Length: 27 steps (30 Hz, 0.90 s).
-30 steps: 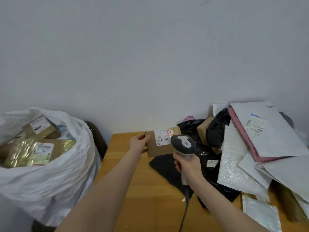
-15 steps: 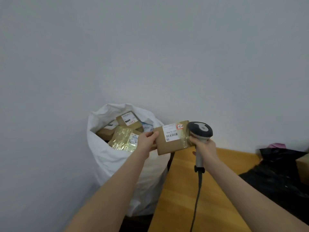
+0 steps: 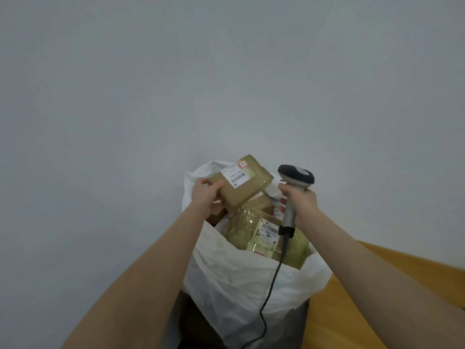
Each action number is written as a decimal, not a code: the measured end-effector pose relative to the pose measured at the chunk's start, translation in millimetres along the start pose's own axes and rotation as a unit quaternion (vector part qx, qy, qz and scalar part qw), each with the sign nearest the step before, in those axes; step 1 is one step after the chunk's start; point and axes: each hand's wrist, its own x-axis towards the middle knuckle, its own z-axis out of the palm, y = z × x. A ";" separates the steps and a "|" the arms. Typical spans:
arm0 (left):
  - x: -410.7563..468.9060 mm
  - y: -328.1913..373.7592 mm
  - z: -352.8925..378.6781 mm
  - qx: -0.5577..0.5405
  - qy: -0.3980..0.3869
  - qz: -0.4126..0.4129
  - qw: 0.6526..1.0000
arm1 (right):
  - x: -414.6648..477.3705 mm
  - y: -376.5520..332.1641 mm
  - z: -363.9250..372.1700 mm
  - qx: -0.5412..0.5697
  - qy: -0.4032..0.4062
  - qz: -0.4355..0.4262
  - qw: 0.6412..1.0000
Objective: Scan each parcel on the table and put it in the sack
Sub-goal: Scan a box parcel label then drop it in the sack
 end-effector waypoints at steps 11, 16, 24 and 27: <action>121.4 -31.7 -5.6 0.102 0.106 -0.049 0.988 | 65.7 25.8 44.4 0.027 -0.002 0.086 0.996; 151.3 -57.4 9.2 0.195 0.011 -0.079 0.978 | 74.2 33.3 50.9 0.059 0.039 0.100 0.992; 134.7 -27.7 48.0 0.468 -0.100 0.204 0.854 | 44.3 41.6 33.5 0.099 0.123 0.105 0.982; 98.8 -25.6 88.9 0.463 -0.178 0.255 0.830 | 19.6 47.3 8.7 0.124 0.150 0.134 0.972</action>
